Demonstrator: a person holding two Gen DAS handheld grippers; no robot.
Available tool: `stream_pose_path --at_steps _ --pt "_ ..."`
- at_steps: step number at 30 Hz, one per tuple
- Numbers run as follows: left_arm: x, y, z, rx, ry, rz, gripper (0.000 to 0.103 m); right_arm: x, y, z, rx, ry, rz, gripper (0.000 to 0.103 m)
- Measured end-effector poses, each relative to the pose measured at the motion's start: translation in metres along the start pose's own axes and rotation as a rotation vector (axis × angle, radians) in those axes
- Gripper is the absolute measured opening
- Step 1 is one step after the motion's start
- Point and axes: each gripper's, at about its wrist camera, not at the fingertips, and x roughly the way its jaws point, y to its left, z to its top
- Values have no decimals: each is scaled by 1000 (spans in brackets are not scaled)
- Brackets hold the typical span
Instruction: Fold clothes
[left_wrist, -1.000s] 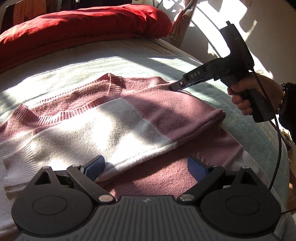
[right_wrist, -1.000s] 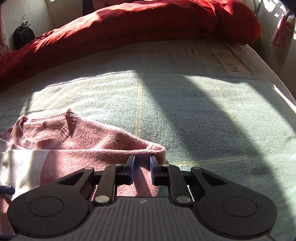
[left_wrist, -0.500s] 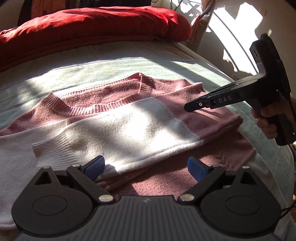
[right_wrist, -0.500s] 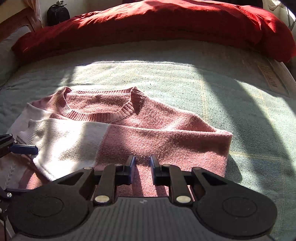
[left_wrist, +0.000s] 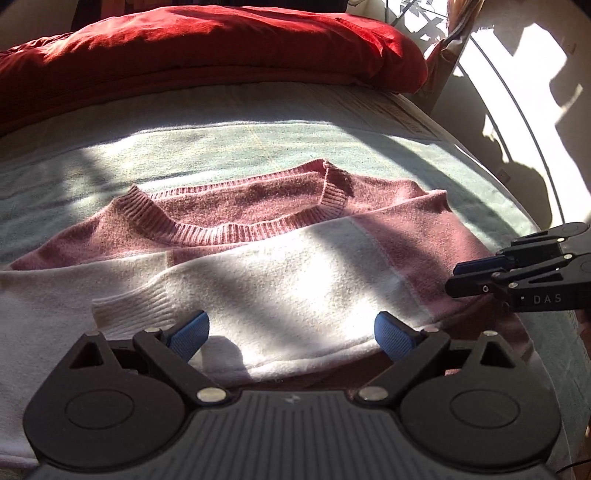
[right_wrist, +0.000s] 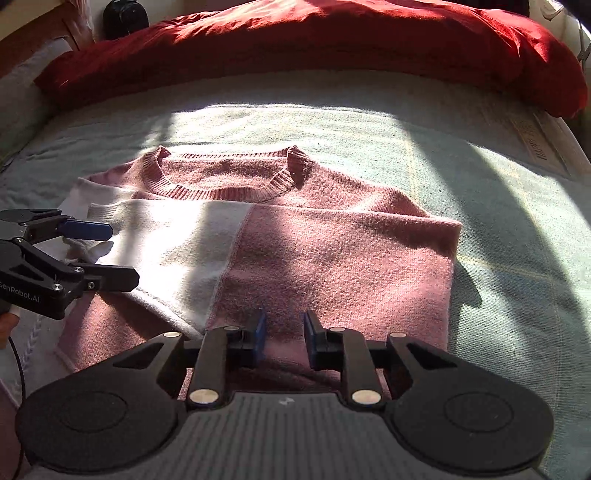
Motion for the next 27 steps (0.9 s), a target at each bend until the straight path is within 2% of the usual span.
stream_pose_path --at_steps 4,8,9,11,14,16,21,23,27 --pt "-38 -10 7 44 -18 60 96 -32 3 4 11 -22 -23 27" --pt "-78 -18 13 71 6 122 96 -70 8 5 50 -42 -24 39" --pt "-89 -21 12 75 9 118 96 -79 10 5 62 -50 -14 41" --pt "-106 -24 8 76 -11 86 96 -92 16 2 78 -68 6 54" --pt "-121 -30 -9 76 -51 4 97 -98 28 -10 66 -85 -3 66" --pt "-119 -34 -24 74 -72 -59 97 -88 33 -28 68 -84 -25 67" --pt "-81 -46 -56 24 -59 -155 97 -57 40 -79 92 -66 -114 67" --pt "-62 -49 -61 4 -48 -176 97 -48 42 -97 84 -68 -151 67" --pt "-28 -51 -63 -59 -5 -216 97 -39 39 -121 132 -75 -171 70"
